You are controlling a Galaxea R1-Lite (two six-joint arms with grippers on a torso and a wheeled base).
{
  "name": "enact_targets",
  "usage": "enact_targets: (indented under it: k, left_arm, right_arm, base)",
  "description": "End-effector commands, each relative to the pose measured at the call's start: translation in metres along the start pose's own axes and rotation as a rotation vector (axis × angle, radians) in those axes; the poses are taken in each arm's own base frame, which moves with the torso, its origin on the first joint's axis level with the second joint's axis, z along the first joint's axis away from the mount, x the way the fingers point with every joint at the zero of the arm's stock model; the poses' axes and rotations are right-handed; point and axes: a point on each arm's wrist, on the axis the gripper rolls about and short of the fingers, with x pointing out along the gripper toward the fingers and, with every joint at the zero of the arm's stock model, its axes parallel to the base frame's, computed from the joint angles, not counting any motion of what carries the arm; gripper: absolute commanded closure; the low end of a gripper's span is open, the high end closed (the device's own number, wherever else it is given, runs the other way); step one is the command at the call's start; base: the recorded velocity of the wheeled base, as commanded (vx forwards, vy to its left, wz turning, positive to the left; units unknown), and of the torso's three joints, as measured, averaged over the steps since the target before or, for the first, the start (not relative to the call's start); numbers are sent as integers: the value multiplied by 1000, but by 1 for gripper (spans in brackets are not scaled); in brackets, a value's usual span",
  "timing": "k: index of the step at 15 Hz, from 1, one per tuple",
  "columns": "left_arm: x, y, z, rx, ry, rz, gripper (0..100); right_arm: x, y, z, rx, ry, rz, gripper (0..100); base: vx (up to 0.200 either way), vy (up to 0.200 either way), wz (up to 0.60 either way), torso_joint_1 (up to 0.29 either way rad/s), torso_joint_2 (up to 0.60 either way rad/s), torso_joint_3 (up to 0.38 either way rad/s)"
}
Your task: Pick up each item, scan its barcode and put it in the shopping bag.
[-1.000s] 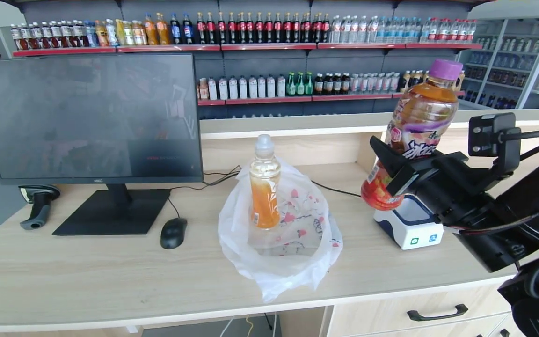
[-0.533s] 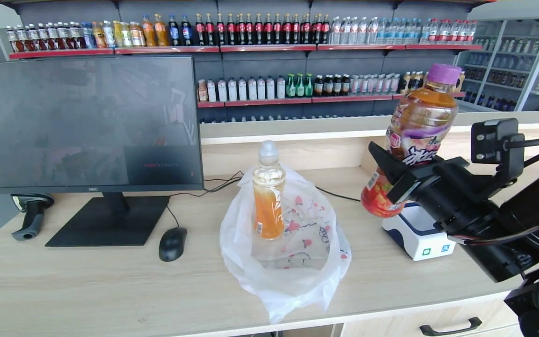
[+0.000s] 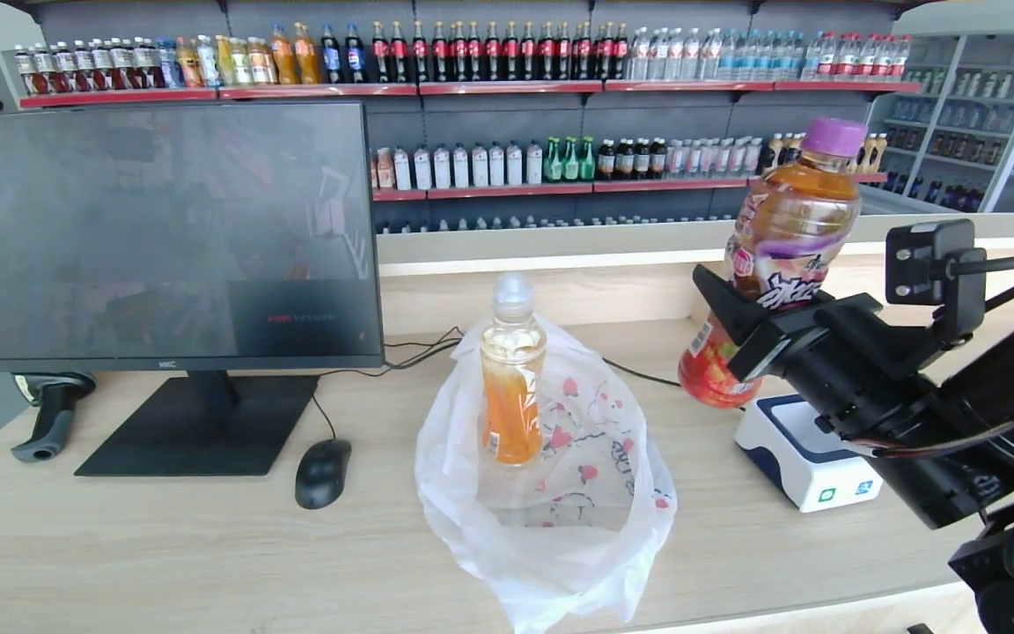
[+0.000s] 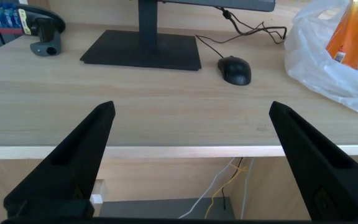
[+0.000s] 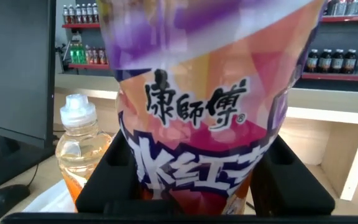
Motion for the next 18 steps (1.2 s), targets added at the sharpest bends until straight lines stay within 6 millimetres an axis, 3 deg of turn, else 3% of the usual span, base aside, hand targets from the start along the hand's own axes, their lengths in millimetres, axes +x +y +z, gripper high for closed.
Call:
enact_targets:
  k: [1,7,18]
  left_arm:
    - [0,0,0,-1,-1,0,0]
    - [0,0,0,-1,-1,0,0]
    - [0,0,0,1,-4,0,0]
  right_arm:
    - [-7,0,-1,-2,14,3,100]
    - [-6,1,-7,-1,36,6,100]
    - [26,9,-64,14,155,19,100]
  base:
    - [0,0,0,0,0,0]
    - [0,0,0,0,0,0]
    - [0,0,0,0,0,0]
